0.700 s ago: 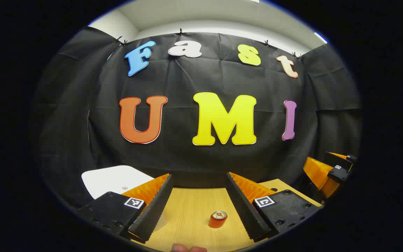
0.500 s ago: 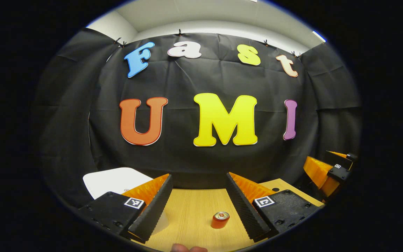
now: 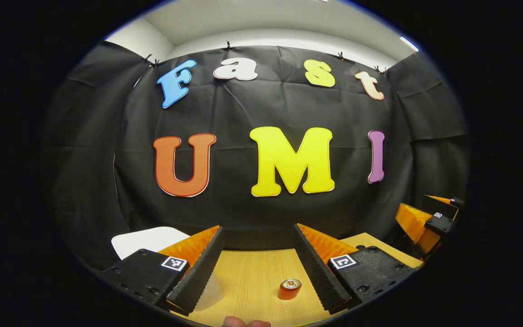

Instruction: Press the lid of the desktop garbage bin to open it, pick up the crumpled paper on the desktop and throw it into the bin, then pick up the pop can on the desktop and drop it into the bin, and finally close the garbage bin lid.

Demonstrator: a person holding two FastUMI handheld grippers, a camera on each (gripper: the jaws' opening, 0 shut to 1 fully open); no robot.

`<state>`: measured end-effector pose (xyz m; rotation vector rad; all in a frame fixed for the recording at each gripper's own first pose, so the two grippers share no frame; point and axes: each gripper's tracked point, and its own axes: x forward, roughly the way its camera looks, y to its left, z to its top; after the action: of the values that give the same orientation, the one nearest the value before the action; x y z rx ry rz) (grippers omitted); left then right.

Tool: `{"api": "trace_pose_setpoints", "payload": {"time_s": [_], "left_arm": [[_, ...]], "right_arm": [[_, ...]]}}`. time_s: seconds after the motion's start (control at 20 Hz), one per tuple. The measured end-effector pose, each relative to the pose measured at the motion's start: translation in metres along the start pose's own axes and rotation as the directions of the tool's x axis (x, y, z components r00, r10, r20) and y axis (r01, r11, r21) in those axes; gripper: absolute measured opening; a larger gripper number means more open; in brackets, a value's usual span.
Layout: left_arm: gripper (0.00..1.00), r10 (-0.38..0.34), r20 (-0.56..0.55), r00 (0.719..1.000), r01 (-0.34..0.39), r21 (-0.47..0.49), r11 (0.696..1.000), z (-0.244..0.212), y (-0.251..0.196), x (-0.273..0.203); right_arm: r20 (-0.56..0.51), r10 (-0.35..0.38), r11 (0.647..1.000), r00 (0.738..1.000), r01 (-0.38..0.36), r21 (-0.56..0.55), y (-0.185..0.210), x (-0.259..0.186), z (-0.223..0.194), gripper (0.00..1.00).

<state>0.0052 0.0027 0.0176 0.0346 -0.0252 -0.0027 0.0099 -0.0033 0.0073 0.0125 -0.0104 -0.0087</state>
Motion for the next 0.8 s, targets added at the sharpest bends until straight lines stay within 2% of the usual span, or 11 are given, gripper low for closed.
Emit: {"api": "trace_pose_setpoints", "payload": {"time_s": [0.05, 0.1, 0.8], "left_arm": [[0.98, 0.009, -0.007, 1.000, -0.009, 0.002, 1.000, -0.001, 0.001, 0.001], [0.98, 0.013, -0.014, 1.000, -0.013, 0.001, 1.000, -0.003, 0.003, 0.001], [0.98, 0.050, -0.045, 0.998, -0.051, -0.016, 0.999, -0.013, 0.009, 0.001]], "right_arm": [[0.000, 0.008, 1.000, 1.000, -0.008, -0.004, 0.002, 0.000, -0.001, 0.96], [-0.002, 0.014, 1.000, 1.000, -0.014, -0.010, 0.003, 0.001, -0.001, 0.94], [-0.023, 0.022, 1.000, 0.999, -0.022, -0.002, -0.008, 0.005, -0.006, 0.96]]}}
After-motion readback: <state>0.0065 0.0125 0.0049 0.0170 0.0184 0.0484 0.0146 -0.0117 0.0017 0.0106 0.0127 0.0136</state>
